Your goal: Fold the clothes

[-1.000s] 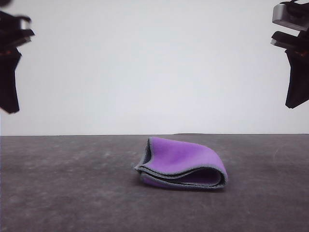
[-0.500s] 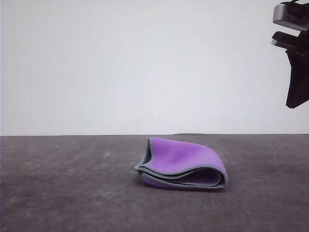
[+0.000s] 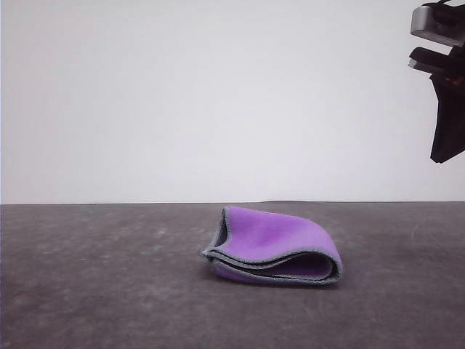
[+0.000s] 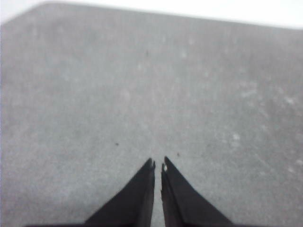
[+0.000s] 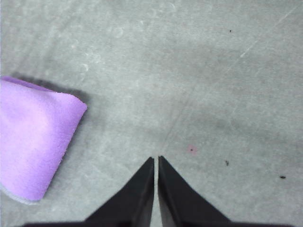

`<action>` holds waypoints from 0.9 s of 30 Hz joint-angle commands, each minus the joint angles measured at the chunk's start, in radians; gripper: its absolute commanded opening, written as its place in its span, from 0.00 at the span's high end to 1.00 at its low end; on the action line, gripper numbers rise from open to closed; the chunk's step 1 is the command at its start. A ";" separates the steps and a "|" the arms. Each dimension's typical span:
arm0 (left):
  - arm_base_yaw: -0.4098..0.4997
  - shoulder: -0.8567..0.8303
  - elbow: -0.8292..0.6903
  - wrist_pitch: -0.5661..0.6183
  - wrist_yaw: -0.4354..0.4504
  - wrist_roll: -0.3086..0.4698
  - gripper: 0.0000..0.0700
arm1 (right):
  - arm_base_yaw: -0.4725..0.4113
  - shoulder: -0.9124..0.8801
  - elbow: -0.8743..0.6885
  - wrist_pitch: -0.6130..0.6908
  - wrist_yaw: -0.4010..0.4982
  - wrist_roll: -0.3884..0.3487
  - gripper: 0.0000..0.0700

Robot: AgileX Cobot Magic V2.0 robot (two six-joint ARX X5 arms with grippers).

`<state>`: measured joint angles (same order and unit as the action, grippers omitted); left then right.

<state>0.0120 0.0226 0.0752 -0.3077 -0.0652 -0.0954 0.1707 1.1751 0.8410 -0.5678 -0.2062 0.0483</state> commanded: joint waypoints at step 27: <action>-0.055 -0.017 -0.019 -0.011 0.046 -0.056 0.98 | 0.002 0.007 0.014 0.007 0.001 -0.008 0.99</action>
<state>-0.0418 0.0059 0.0750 -0.3061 -0.0246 -0.1468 0.1707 1.1751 0.8410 -0.5674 -0.2062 0.0483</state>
